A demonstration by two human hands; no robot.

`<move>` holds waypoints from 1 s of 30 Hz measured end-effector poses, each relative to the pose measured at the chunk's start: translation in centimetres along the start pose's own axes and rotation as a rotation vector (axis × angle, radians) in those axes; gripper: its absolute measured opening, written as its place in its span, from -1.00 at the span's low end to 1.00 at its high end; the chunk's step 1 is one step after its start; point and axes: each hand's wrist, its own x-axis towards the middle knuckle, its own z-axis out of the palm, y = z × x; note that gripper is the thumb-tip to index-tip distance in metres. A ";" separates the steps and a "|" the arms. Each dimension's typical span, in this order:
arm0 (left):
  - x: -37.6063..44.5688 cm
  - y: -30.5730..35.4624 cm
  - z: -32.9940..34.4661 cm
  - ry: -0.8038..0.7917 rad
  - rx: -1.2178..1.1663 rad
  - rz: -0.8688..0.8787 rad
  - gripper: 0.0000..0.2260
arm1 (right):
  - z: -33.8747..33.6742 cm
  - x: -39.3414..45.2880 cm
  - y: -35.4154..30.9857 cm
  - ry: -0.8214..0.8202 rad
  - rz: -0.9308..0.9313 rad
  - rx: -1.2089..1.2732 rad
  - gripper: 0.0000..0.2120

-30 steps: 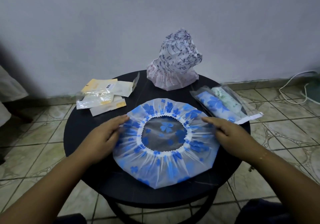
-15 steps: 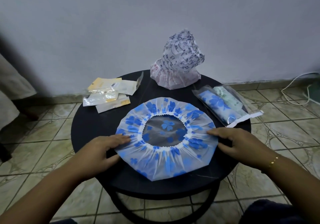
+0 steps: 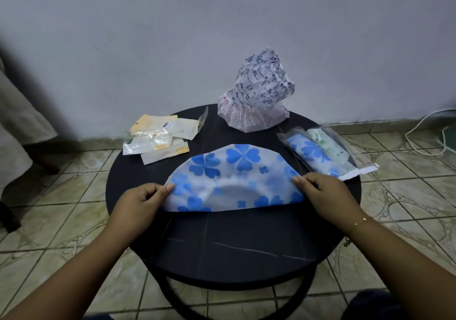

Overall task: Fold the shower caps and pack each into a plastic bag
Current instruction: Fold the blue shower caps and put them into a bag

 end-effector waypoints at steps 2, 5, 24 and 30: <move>0.4 0.3 0.3 0.026 0.006 -0.049 -0.73 | 0.5 0.6 -0.3 0.015 0.048 -0.019 -0.63; 1.1 0.6 0.8 0.049 0.024 -0.096 -0.71 | 1.0 1.3 -0.7 0.014 0.127 -0.088 -0.64; 1.7 5.0 2.4 0.270 0.431 0.830 -0.80 | 3.4 1.6 -4.8 0.418 -0.377 -0.249 -0.76; 3.1 4.2 7.3 -0.213 0.522 0.811 -0.56 | 6.8 2.0 -6.0 0.020 -0.405 -0.365 -0.35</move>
